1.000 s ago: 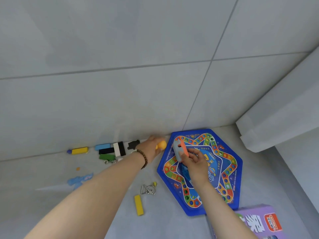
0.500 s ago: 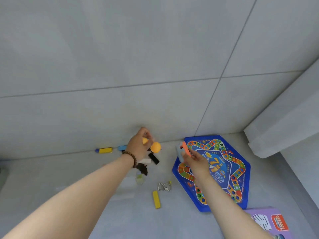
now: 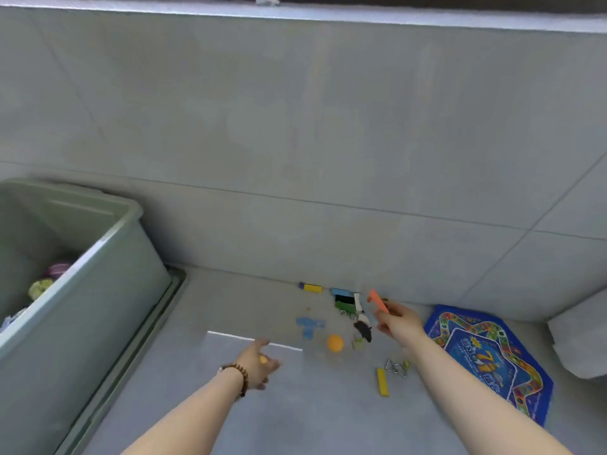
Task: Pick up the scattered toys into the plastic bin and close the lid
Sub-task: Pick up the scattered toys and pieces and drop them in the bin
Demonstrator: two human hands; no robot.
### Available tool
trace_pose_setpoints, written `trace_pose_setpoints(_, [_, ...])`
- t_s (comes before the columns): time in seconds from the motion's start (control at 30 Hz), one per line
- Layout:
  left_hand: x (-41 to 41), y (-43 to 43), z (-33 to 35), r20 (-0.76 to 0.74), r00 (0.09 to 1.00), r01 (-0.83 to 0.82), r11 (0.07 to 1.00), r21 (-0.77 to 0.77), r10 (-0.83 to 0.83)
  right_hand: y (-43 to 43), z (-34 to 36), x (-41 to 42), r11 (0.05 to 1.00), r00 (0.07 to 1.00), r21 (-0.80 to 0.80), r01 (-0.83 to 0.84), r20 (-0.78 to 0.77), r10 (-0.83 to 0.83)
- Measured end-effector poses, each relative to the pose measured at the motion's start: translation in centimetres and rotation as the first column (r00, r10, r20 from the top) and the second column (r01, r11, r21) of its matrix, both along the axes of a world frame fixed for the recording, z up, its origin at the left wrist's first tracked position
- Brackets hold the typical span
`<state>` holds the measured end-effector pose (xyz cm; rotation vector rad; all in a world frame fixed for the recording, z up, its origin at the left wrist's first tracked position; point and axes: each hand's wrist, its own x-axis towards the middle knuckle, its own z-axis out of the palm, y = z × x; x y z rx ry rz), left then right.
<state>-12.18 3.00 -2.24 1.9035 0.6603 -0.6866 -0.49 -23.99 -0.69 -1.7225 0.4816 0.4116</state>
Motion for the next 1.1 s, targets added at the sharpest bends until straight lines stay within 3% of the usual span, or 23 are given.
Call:
trace_pose_setpoints(0.23, [-3.4, -2.4, -5.8, -0.01, 0.999, 0.03, 0.999, -0.033, -0.03, -0.4, -2.9, -2.3, 0.998, 0.996, 0.066, 0.008, -0.085, -0.002])
trace_pose_setpoints(0.43, [-2.2, -2.1, -9.7, -0.008, 0.995, 0.1, 0.993, 0.062, -0.1, 1.3, -7.0, -3.4, 0.993, 0.983, 0.113, 0.035, -0.181, -0.015])
trace_pose_setpoints(0.6, [-2.0, -2.7, -11.2, -0.057, 0.932, 0.358, 0.877, 0.32, -0.359, 2.1, -8.6, -4.2, 0.99, 0.974, 0.123, 0.067, -0.222, -0.039])
trace_pose_setpoints(0.67, [-1.7, -3.1, -11.6, -0.02, 0.939, 0.332, 0.894, 0.302, -0.342, 2.2, -8.5, -4.4, 0.989, 0.978, 0.141, 0.046, -0.207, -0.016])
trace_pose_setpoints(0.77, [-0.7, -3.4, -10.9, 0.101, 0.974, 0.185, 0.972, 0.147, -0.201, 2.5, -7.8, -4.6, 0.982, 0.982, 0.188, 0.008, -0.189, 0.028])
trace_pose_setpoints(0.9, [2.4, -1.1, -5.6, 0.231, 0.973, 0.028, 1.0, -0.003, -0.027, 4.4, -5.3, -4.4, 0.968, 0.982, 0.247, -0.056, -0.159, 0.097])
trace_pose_setpoints(1.1, [3.7, 10.1, 8.2, 0.457, 0.889, -0.092, 0.987, 0.131, 0.022, 13.6, 4.5, -2.9, 0.884, 0.902, 0.226, -0.409, -0.045, 0.428])
